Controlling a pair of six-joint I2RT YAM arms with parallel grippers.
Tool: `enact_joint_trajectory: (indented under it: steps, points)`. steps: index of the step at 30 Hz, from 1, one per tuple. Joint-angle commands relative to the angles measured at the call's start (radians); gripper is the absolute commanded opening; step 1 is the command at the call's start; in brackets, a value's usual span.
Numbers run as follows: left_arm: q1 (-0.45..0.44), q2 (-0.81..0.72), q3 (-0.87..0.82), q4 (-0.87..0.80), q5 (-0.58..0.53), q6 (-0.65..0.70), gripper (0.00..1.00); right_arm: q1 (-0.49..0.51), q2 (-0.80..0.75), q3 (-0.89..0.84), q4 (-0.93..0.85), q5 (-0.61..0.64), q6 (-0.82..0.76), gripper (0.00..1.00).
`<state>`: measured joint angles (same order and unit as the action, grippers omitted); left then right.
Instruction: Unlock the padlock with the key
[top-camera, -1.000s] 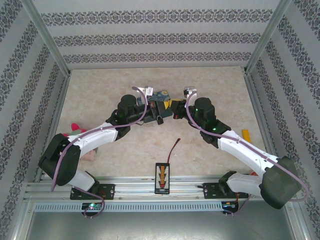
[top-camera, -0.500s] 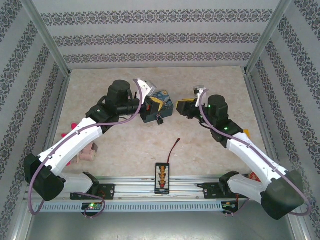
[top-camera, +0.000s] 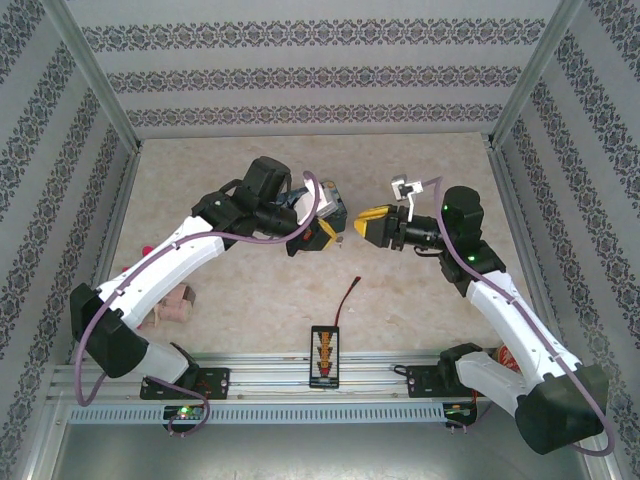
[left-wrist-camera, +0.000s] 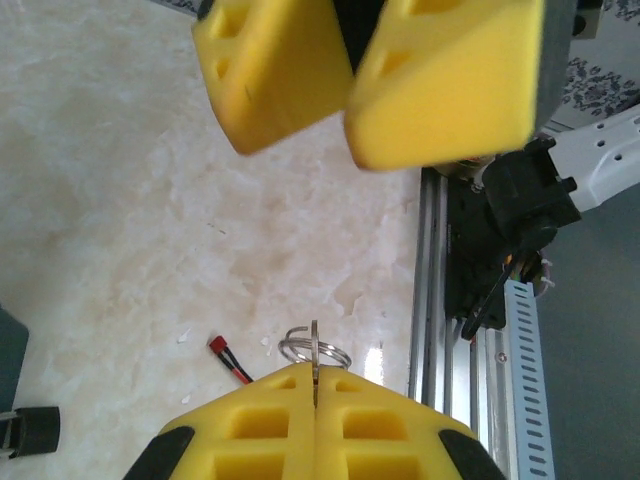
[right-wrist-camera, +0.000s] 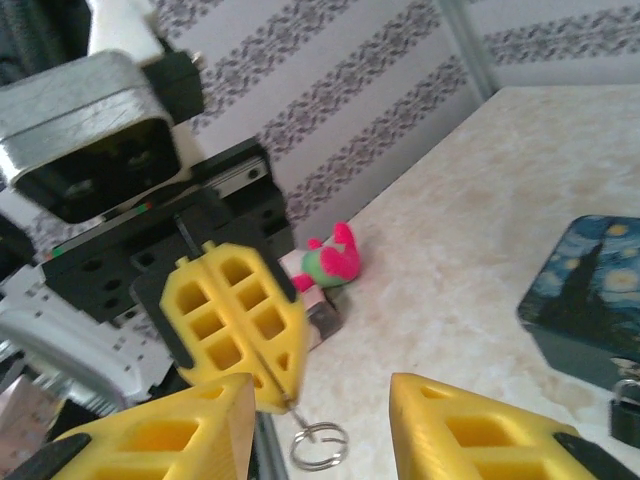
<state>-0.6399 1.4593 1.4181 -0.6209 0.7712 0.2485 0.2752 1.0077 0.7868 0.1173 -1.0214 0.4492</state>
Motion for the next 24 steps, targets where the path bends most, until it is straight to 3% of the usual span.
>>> enact_joint_trajectory:
  steps: [1,8,24]
  points:
    - [-0.009,0.004,0.031,-0.028,0.060,0.056,0.00,0.030,0.003,0.017,0.033,-0.124,-0.033,0.39]
    - [-0.009,-0.010,0.036,-0.048,0.059,0.080,0.00,0.079,0.057,0.043,0.006,-0.168,-0.064,0.30]
    - [-0.009,-0.059,0.008,-0.010,0.053,0.072,0.00,0.082,0.112,0.066,-0.046,-0.182,-0.097,0.27]
